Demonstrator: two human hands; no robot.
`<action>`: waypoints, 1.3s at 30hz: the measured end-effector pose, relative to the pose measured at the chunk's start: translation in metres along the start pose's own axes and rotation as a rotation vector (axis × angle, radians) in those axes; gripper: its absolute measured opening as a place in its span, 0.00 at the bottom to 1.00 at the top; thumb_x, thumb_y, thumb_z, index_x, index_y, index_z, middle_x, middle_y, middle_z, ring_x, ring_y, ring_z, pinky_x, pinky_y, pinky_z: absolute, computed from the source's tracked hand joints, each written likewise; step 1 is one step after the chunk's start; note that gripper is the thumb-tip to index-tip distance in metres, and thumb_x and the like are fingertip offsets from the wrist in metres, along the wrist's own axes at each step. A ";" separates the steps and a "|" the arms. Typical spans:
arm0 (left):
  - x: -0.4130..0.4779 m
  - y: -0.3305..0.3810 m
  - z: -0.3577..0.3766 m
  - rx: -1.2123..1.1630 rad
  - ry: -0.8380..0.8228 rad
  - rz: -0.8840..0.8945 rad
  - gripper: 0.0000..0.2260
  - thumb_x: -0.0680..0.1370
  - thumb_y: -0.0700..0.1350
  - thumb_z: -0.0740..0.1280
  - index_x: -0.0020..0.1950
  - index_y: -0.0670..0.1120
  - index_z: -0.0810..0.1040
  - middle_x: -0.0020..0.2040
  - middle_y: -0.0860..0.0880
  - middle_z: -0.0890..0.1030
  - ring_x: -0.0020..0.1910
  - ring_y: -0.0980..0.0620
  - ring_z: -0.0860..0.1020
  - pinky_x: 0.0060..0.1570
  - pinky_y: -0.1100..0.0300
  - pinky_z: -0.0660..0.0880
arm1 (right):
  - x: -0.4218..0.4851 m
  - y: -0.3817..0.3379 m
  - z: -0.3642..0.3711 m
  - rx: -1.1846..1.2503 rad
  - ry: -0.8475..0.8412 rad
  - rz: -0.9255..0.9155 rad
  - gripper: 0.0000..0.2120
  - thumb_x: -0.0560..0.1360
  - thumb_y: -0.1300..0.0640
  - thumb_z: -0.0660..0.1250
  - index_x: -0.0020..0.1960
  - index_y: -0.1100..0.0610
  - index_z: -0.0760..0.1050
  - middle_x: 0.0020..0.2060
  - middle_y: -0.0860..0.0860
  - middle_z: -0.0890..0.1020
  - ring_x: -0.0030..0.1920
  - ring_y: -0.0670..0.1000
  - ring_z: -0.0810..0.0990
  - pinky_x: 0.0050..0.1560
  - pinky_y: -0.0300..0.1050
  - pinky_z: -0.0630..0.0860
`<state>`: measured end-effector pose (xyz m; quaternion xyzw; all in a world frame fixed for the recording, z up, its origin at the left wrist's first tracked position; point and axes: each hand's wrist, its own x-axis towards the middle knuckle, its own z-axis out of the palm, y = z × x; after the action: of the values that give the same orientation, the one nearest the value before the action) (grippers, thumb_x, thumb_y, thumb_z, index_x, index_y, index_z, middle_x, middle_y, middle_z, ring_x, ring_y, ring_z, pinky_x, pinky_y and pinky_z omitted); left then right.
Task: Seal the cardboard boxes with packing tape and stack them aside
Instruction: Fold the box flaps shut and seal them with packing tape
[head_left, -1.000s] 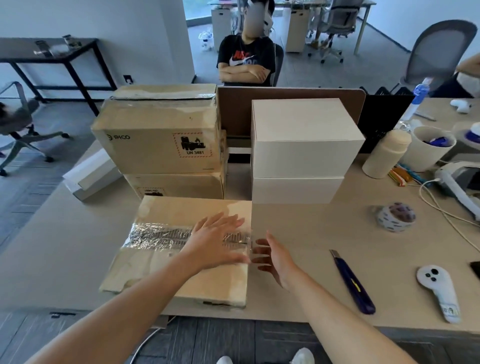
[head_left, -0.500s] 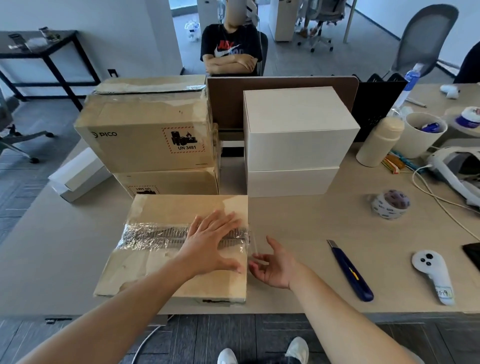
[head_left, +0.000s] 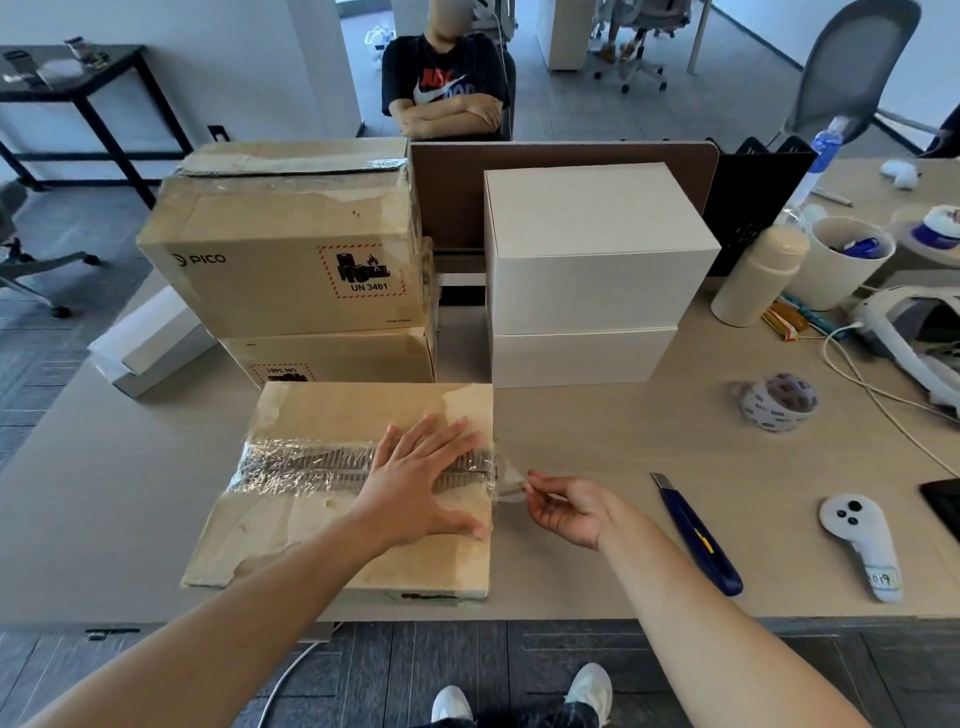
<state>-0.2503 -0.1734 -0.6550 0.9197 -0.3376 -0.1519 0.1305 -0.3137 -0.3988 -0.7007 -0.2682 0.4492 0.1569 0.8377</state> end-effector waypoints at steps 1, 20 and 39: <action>0.000 0.000 0.000 -0.001 0.002 -0.001 0.54 0.56 0.84 0.57 0.79 0.65 0.49 0.78 0.68 0.44 0.78 0.60 0.36 0.76 0.48 0.32 | -0.001 -0.001 -0.002 -0.018 -0.009 -0.014 0.09 0.77 0.76 0.58 0.49 0.66 0.74 0.37 0.62 0.79 0.25 0.52 0.81 0.27 0.41 0.79; -0.001 0.002 0.002 0.024 0.008 -0.025 0.51 0.59 0.82 0.60 0.78 0.67 0.47 0.78 0.68 0.43 0.78 0.59 0.36 0.77 0.48 0.34 | -0.016 -0.002 -0.008 -0.170 0.049 -0.154 0.04 0.76 0.70 0.65 0.45 0.65 0.78 0.31 0.55 0.84 0.29 0.48 0.83 0.29 0.39 0.80; -0.002 0.004 0.010 0.043 0.078 -0.013 0.47 0.62 0.82 0.58 0.75 0.70 0.43 0.77 0.69 0.42 0.78 0.59 0.36 0.77 0.48 0.36 | 0.026 0.055 0.024 -0.316 0.289 -0.315 0.09 0.75 0.63 0.69 0.55 0.57 0.74 0.44 0.55 0.79 0.39 0.51 0.75 0.39 0.43 0.73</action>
<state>-0.2578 -0.1759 -0.6620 0.9298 -0.3294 -0.1097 0.1225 -0.3112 -0.3392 -0.7285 -0.4818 0.4869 0.0527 0.7267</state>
